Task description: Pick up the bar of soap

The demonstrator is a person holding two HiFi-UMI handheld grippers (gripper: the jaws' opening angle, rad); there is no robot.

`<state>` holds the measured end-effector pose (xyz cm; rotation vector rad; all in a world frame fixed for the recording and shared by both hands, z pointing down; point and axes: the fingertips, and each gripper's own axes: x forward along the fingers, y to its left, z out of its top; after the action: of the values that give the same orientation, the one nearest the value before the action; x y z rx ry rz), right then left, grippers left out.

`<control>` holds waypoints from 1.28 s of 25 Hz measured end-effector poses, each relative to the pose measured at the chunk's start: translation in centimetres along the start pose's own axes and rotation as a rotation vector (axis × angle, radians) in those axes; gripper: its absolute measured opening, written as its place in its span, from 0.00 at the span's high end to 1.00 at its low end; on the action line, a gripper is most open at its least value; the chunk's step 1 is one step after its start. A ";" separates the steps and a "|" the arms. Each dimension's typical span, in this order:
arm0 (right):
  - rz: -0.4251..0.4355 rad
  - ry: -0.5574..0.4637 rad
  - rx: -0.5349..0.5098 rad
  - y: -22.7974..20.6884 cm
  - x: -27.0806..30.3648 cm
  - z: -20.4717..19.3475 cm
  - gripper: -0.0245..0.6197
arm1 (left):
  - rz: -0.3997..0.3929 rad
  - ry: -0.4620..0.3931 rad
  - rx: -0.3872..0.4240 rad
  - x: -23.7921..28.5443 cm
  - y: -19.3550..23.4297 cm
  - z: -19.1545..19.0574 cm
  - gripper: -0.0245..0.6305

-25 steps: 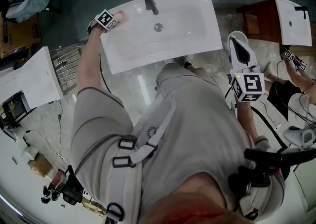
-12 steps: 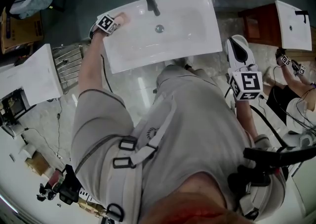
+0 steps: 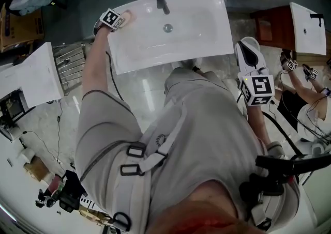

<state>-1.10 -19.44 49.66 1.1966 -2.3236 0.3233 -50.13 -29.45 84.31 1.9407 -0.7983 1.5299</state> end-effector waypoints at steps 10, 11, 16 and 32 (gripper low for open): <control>-0.010 0.018 0.009 -0.4 -0.2 -0.7 0.96 | -0.049 0.014 -0.052 0.9 -0.7 -0.3 0.60; -0.009 0.019 0.007 -0.5 -0.2 -0.7 0.96 | -0.034 0.017 -0.052 1.3 -0.7 -0.3 0.60; -0.006 0.020 0.003 -0.1 -0.2 -0.6 0.96 | 0.090 0.049 -0.020 2.3 0.2 -0.8 0.70; 0.009 -0.017 0.005 -0.7 -0.1 0.3 0.96 | 0.092 -0.154 -0.080 -3.9 -0.9 1.4 0.79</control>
<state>-0.63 -19.89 49.34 1.1964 -2.3450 0.3238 -49.23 -29.37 80.16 2.0053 -1.0123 1.3896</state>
